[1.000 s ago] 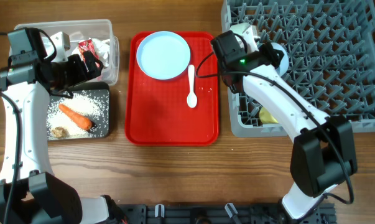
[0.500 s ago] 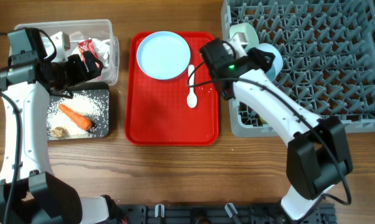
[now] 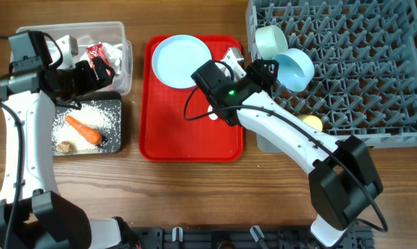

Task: Sort waste into correct bins and load items into the dishwasher rack
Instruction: 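Carry the light-blue bowl into the rack and set it down, then grasp the light-blue plate on the red tray with the right gripper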

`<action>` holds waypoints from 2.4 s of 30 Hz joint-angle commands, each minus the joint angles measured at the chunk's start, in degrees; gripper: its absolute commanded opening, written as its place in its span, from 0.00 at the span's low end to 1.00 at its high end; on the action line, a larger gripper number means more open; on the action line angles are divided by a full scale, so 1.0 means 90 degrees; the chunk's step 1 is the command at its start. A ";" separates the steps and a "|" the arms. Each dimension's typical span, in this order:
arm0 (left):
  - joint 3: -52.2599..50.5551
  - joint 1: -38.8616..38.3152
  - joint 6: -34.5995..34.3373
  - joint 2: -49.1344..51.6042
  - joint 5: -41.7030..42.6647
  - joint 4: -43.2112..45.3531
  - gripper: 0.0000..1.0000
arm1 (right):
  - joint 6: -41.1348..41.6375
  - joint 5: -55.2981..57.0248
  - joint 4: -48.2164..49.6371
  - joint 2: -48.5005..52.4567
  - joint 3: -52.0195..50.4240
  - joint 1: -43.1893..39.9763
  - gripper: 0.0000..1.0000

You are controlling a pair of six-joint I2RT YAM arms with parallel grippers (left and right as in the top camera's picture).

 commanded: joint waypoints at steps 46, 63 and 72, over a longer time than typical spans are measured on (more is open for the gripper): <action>0.0087 0.0036 0.0097 0.0017 0.0100 0.0000 1.00 | 0.1894 -0.8276 0.0117 -0.0852 0.0534 -0.4456 0.47; 0.0087 0.0036 0.0097 0.0017 0.0100 0.0000 1.00 | 0.3162 -0.8111 0.1292 -0.0294 0.1676 -0.1277 0.63; 0.0087 0.0036 0.0097 0.0017 0.0100 0.0000 1.00 | 0.4702 -0.8201 0.1936 0.1855 0.1673 -0.1056 0.55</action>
